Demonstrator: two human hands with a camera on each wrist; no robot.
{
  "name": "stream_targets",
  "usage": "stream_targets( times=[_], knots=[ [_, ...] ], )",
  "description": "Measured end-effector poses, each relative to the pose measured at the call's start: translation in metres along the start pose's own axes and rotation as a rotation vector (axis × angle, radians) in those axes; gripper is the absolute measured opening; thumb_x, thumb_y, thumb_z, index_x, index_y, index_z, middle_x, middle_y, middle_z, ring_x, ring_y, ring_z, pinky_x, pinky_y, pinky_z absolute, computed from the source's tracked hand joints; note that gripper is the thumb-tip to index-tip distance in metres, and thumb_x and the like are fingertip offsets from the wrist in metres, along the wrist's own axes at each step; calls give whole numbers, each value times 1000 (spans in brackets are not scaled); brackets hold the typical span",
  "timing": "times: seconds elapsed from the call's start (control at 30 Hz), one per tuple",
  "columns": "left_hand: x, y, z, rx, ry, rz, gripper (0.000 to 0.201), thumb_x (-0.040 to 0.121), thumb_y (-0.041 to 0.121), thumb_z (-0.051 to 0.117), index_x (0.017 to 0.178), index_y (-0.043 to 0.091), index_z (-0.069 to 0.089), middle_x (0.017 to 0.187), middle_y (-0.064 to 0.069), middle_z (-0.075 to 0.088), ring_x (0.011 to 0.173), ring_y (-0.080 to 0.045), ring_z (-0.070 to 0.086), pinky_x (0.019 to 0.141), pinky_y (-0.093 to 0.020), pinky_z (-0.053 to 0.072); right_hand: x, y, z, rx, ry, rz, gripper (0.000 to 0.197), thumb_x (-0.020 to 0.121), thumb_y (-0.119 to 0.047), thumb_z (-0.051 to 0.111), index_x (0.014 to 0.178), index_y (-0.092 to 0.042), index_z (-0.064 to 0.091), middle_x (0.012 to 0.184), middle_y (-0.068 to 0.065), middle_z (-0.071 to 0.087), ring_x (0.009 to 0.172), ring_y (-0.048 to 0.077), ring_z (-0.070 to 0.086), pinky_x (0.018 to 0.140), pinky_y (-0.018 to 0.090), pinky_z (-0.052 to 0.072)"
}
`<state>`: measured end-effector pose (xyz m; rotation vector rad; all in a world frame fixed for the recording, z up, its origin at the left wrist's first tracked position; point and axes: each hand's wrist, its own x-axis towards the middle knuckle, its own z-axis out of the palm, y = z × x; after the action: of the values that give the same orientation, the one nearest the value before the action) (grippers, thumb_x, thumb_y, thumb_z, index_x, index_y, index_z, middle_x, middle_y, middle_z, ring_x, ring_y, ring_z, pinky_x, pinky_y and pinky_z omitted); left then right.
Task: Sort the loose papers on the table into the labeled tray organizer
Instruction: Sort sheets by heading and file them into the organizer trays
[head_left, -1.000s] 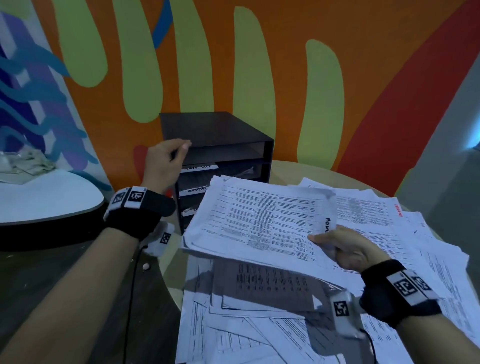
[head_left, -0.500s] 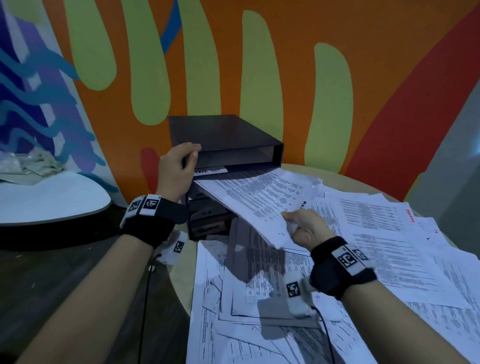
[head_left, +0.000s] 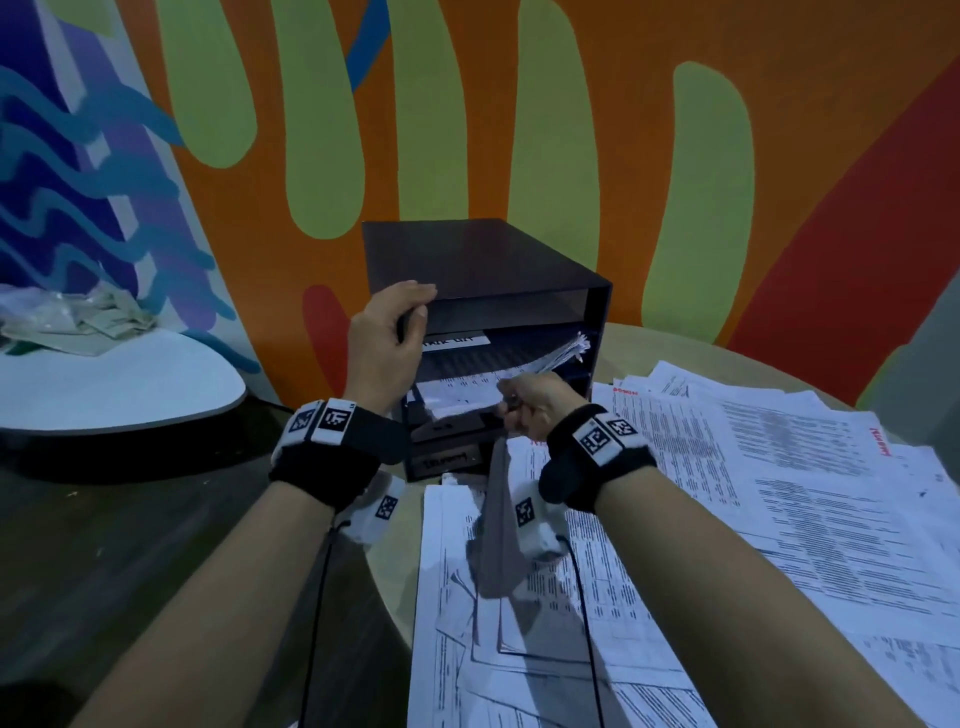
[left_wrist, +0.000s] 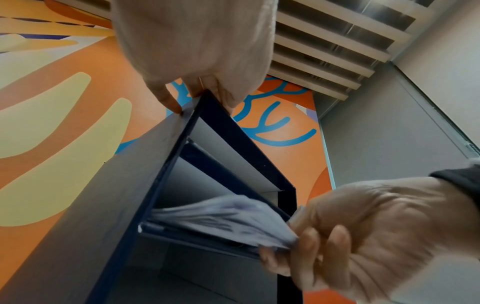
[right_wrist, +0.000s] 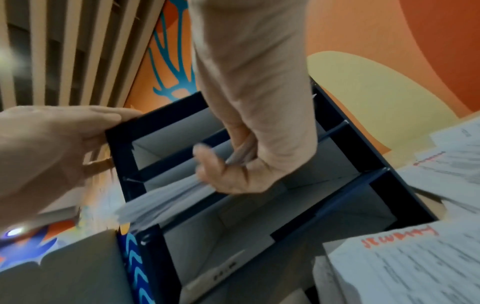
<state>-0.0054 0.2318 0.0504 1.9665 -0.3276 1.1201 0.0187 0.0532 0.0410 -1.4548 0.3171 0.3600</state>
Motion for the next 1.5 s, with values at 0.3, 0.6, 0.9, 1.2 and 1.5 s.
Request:
stream_targets(
  times=[0.3,0.6,0.9,1.2,1.5],
  knots=[
    [-1,-4,5,6,60,52,26,91,0,54,109,6,71,113,-4,69,116,-9,56,101,-16,41,13,-14,28,247,41,-77,25,91,17,44,117,21,44,79,36,61,47,33,67,38,27,51],
    [-1,-4,6,17,64,66,28,89,-2,53,109,5,71,112,-4,69,117,-13,58,101,-18,42,28,-12,44,371,44,-45,41,93,8,48,133,12,40,123,28,57,83,26,68,61,27,58],
    [-5,2,10,11,90,68,31,86,-4,51,108,4,70,113,-5,69,119,-16,57,104,-19,41,6,-8,-13,-142,56,-146,9,86,7,64,90,12,59,76,27,63,59,32,68,43,29,54],
    [-44,36,45,244,144,223,26,83,5,56,104,12,68,110,-3,64,115,-25,49,96,-37,36,-22,35,-165,-791,338,-183,38,84,-5,71,108,21,59,79,24,62,64,27,54,51,22,40],
    [-95,27,106,407,-959,-524,53,84,21,67,127,-1,44,112,-17,60,98,-32,61,76,-41,52,-57,83,-210,-1412,183,204,88,80,-58,67,146,-13,30,153,20,22,135,40,35,101,48,41]
  ],
)
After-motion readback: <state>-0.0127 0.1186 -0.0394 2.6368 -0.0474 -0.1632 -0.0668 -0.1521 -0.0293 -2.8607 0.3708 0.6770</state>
